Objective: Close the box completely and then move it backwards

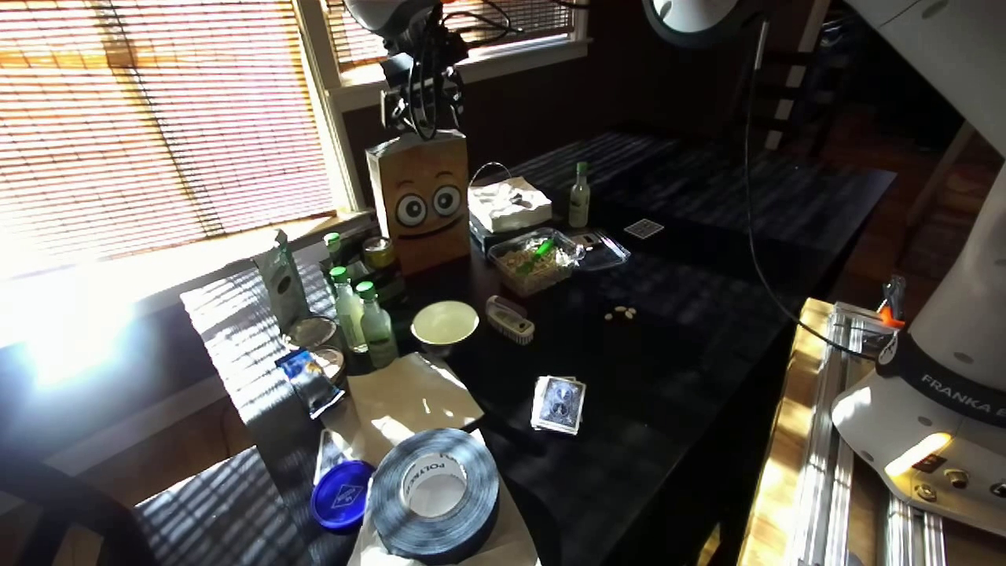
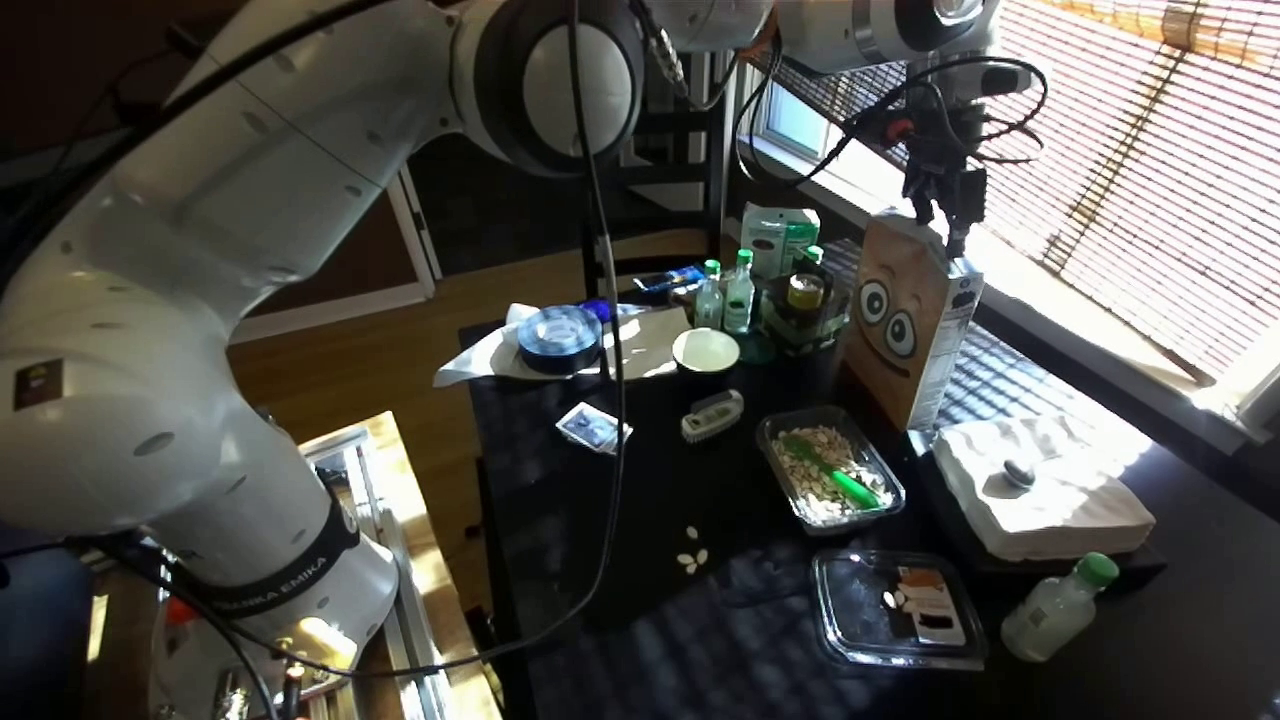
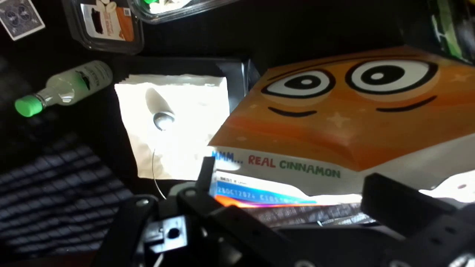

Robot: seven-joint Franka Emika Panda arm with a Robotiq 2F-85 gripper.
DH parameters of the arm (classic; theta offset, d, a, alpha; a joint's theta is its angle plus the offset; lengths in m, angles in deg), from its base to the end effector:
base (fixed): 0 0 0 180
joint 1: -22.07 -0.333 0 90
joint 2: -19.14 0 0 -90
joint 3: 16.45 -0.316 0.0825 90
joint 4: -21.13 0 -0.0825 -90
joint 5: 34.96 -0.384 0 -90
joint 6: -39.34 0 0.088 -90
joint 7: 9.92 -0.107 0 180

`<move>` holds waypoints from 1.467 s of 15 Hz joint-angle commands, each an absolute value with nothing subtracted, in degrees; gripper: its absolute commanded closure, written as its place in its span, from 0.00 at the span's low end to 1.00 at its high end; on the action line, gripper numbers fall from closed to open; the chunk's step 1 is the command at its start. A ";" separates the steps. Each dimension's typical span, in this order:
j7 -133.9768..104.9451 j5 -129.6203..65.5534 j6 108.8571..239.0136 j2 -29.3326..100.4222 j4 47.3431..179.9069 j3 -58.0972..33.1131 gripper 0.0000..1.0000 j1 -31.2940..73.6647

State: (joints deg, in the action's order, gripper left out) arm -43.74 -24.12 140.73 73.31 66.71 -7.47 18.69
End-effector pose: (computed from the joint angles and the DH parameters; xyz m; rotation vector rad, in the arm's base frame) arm 0.7872 -0.0379 0.3709 2.7232 -0.8228 0.1678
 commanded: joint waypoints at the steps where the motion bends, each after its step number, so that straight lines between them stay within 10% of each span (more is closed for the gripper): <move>1: -43.71 -26.62 138.15 78.66 59.72 -8.89 0.00 20.00; 22: -51.11 -27.03 136.41 82.71 52.95 -8.64 0.00 20.32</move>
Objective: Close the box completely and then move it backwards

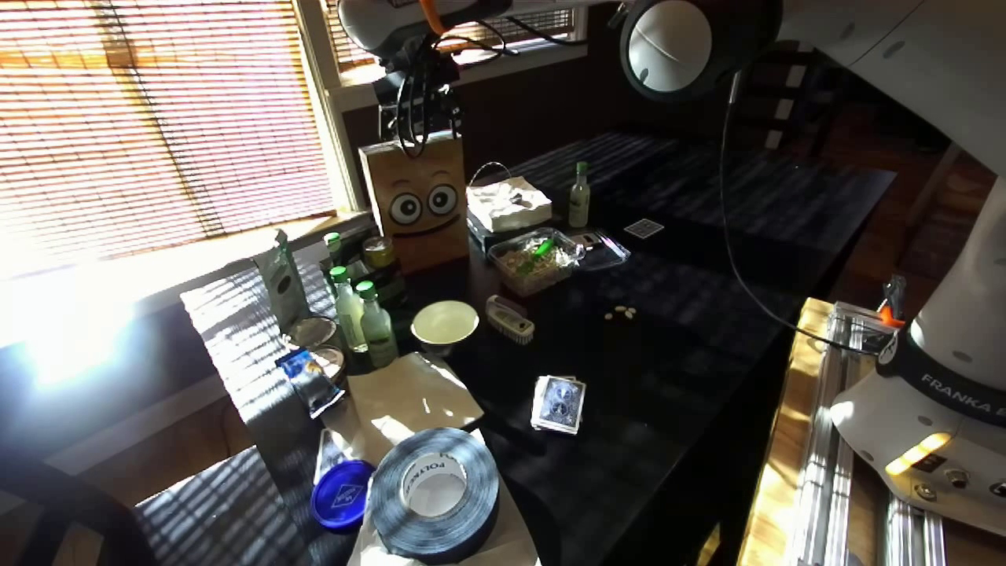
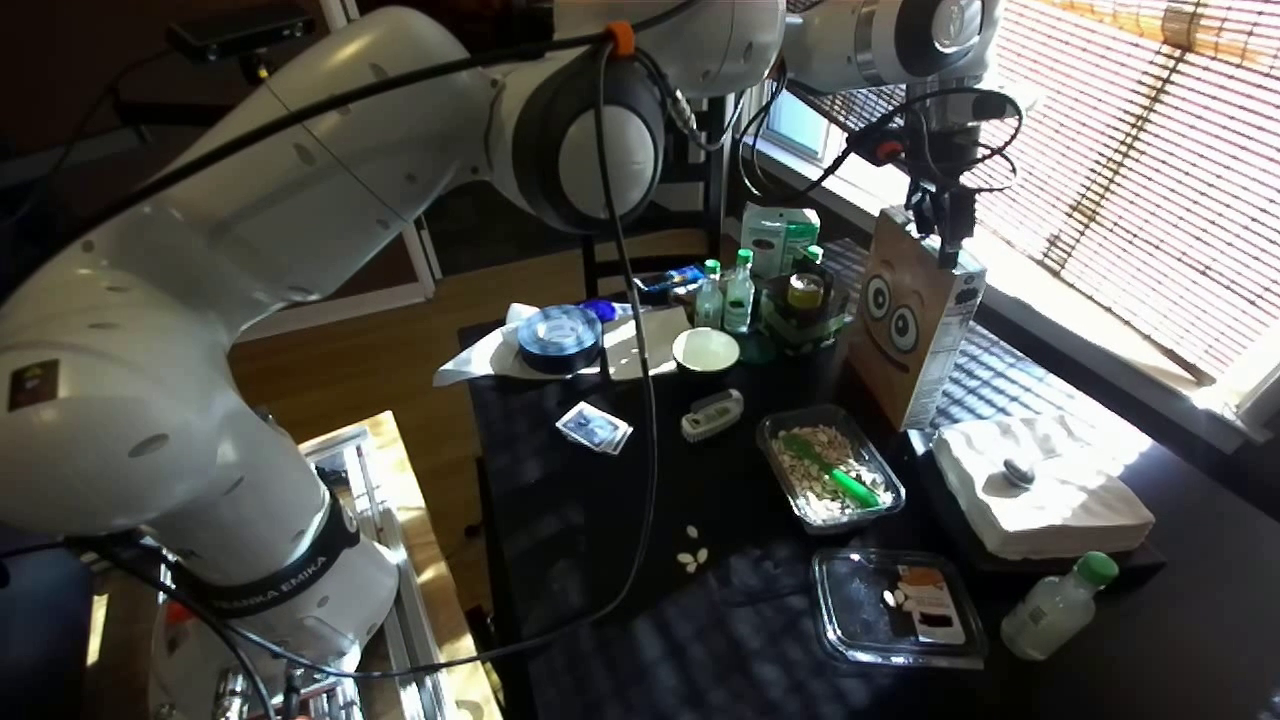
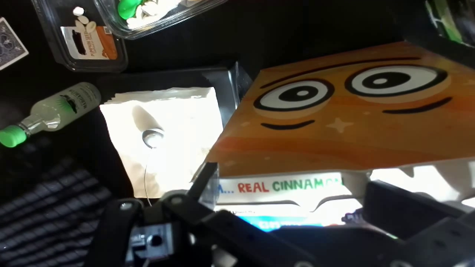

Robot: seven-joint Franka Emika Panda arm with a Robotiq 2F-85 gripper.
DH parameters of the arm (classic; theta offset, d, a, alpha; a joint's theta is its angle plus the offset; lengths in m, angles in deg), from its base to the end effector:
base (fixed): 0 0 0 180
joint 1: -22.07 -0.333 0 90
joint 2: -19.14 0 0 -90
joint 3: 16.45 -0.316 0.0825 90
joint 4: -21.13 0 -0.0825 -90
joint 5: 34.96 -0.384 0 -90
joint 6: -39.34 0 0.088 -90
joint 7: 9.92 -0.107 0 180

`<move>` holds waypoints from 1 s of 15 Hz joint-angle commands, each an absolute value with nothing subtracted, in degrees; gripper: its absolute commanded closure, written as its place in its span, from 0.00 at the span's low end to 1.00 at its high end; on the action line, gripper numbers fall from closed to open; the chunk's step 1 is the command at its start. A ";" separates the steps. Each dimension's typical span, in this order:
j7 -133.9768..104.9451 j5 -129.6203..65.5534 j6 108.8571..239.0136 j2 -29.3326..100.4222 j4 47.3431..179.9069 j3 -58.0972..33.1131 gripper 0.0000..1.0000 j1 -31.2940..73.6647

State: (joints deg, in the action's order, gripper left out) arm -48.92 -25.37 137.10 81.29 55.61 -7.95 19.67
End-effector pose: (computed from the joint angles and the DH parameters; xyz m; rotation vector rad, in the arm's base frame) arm 0.7984 -0.0362 0.3470 2.6958 -0.9629 0.1687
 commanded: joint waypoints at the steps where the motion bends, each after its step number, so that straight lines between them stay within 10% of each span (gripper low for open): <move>1: -51.38 -26.99 136.67 82.45 52.76 -8.65 0.00 20.43; 15: -52.55 -27.14 137.52 83.86 52.65 -9.17 0.00 19.85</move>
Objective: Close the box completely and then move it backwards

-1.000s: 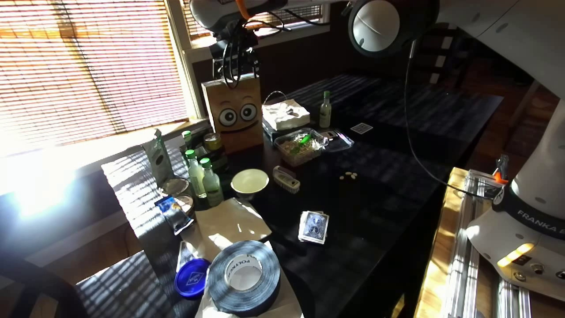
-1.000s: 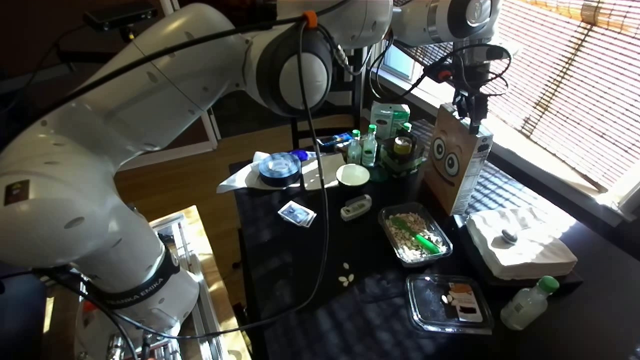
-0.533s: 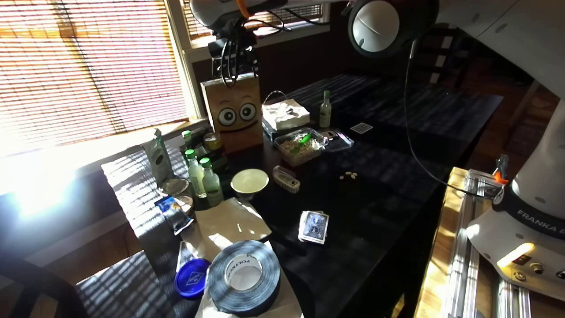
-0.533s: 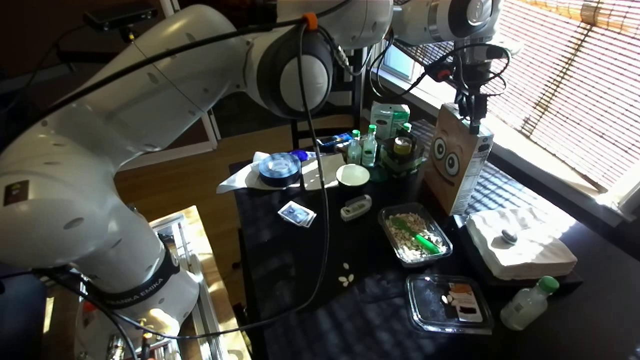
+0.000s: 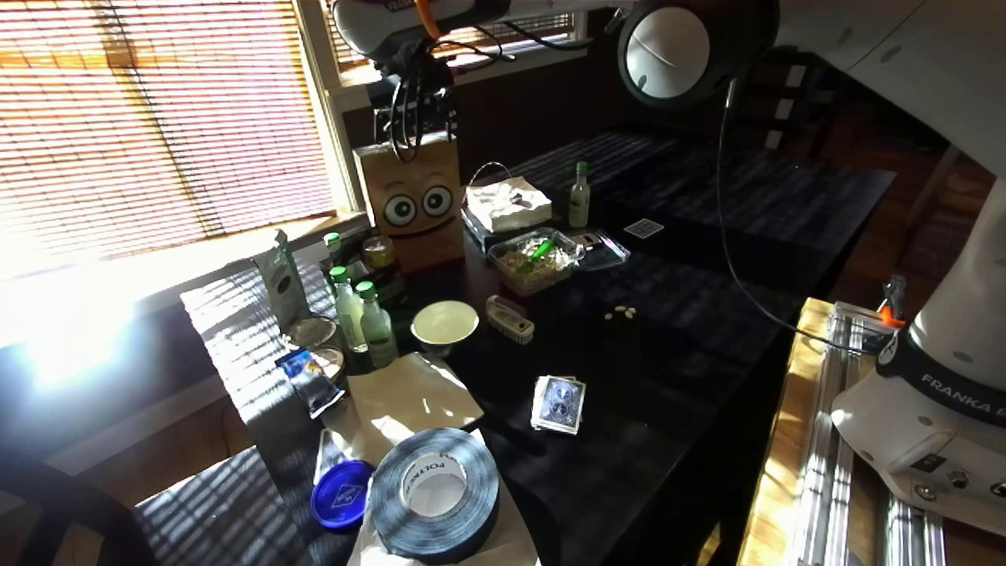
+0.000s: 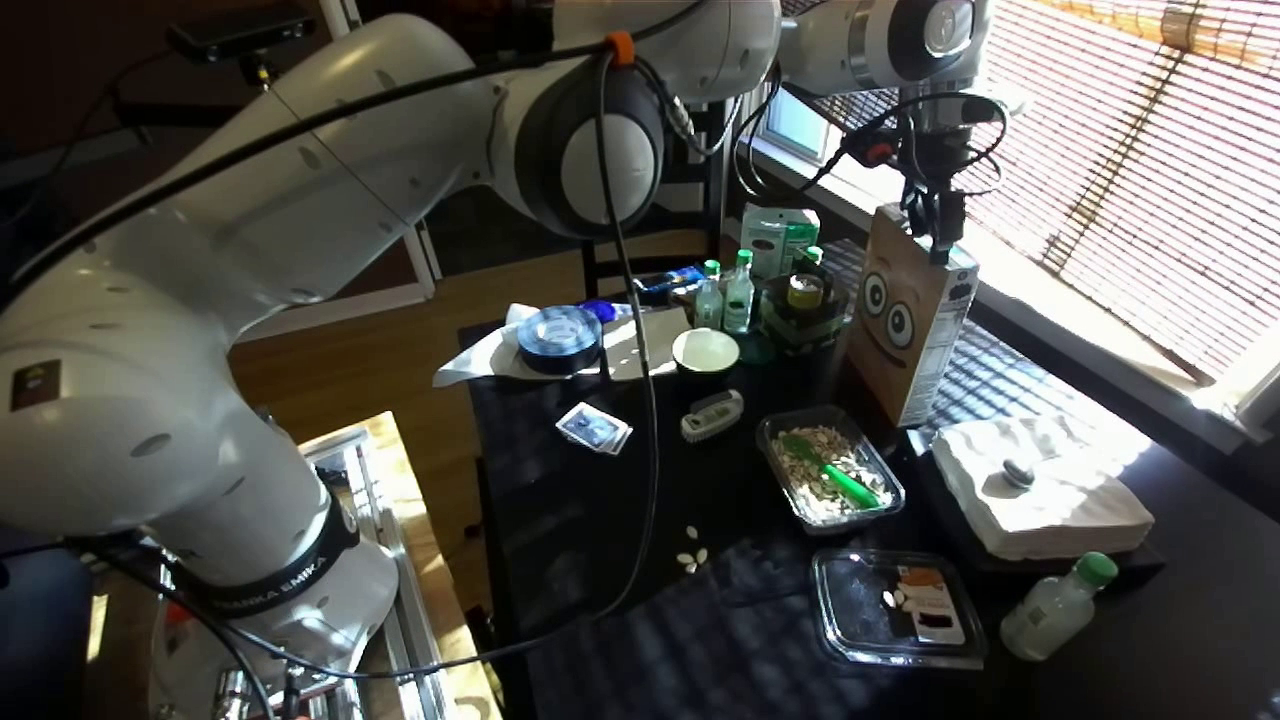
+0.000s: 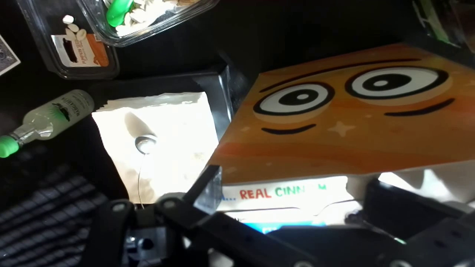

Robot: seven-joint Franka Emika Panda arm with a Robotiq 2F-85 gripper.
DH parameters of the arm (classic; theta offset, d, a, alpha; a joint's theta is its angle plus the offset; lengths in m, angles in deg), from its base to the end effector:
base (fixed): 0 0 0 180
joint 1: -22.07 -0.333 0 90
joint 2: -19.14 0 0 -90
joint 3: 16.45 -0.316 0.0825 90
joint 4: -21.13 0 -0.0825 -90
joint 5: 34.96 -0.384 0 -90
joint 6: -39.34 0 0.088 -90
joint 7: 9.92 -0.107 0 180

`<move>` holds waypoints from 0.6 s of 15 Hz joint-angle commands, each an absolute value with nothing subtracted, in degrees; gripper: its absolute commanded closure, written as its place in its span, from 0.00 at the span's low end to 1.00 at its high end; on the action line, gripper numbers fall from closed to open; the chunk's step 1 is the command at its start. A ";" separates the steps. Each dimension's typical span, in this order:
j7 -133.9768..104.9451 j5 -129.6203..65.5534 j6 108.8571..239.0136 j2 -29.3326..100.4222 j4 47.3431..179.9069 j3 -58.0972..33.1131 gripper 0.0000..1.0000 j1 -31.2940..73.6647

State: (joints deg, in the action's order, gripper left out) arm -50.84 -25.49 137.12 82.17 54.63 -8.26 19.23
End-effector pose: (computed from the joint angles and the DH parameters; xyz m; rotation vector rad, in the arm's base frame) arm 0.8001 -0.0269 0.3425 2.6931 -0.9949 0.1776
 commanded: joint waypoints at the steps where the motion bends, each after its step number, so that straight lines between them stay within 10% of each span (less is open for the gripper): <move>1: -52.68 -27.29 137.99 82.99 52.44 -9.24 0.00 20.15; 9: -53.19 -27.39 140.69 79.54 50.79 -10.22 0.00 20.64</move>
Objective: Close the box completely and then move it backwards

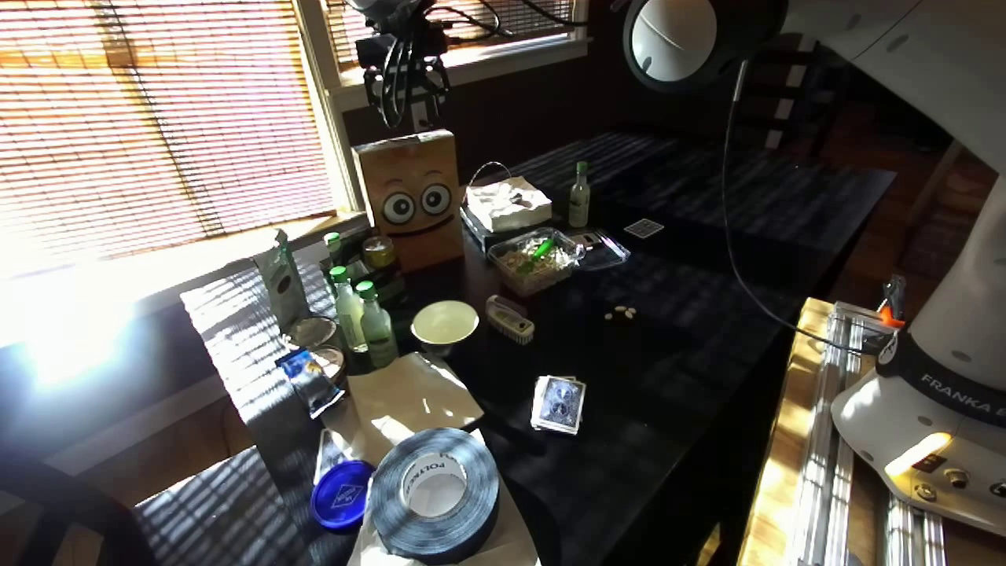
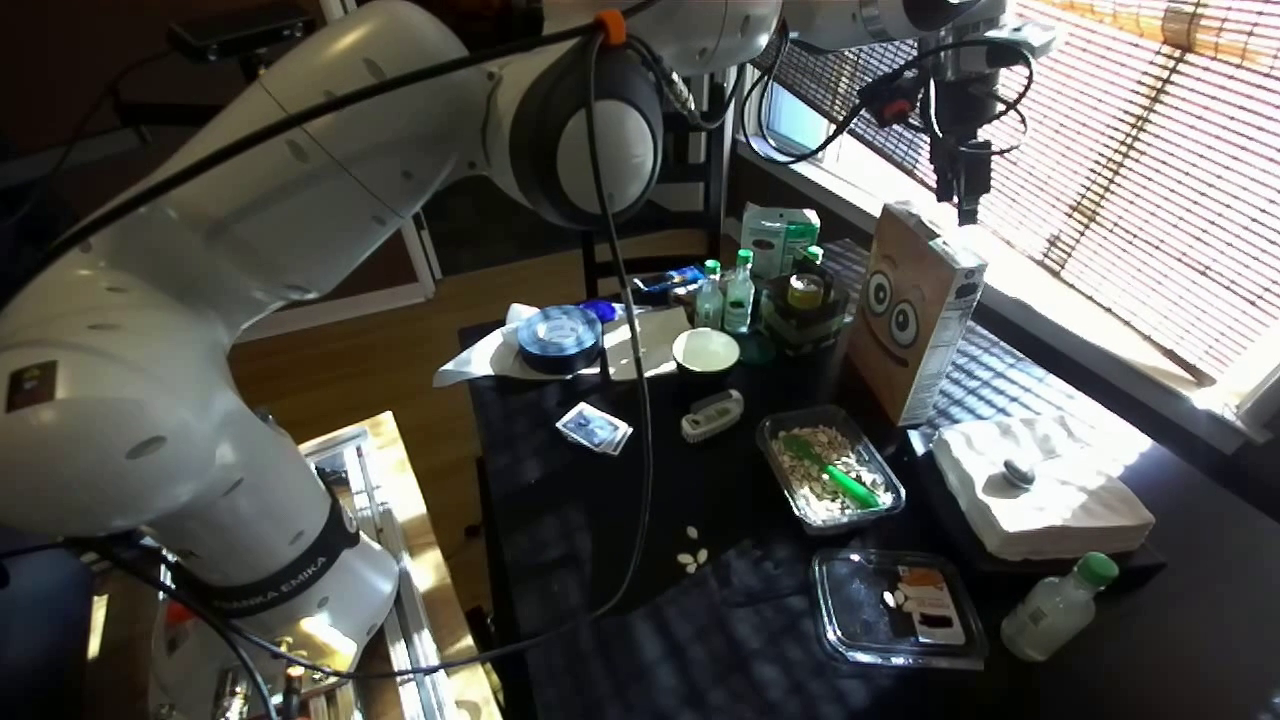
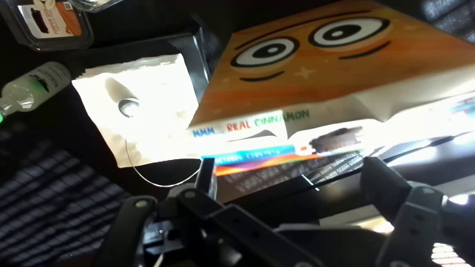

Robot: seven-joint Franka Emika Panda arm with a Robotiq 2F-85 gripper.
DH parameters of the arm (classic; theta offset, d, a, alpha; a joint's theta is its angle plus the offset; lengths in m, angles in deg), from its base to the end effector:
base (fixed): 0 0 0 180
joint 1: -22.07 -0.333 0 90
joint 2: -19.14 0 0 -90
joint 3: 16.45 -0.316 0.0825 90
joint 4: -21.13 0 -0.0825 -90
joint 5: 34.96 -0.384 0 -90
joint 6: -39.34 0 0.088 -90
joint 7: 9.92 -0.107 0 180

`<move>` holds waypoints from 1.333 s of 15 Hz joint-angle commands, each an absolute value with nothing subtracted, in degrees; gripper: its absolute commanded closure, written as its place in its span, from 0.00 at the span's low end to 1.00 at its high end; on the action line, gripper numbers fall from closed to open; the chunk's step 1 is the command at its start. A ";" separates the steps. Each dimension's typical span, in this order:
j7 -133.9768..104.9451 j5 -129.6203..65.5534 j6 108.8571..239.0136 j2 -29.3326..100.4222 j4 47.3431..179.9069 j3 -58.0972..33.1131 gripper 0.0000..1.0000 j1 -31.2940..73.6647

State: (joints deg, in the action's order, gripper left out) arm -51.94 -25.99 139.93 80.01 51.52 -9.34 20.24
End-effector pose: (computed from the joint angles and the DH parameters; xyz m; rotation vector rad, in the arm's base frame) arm 0.8054 -0.0295 0.4023 2.7322 -1.0550 0.3631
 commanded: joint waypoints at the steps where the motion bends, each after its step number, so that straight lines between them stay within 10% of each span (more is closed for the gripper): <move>1: -57.27 -26.92 140.10 79.62 50.80 -9.32 0.00 20.50; 20: -85.00 -29.90 111.66 77.34 51.34 -6.30 0.00 25.31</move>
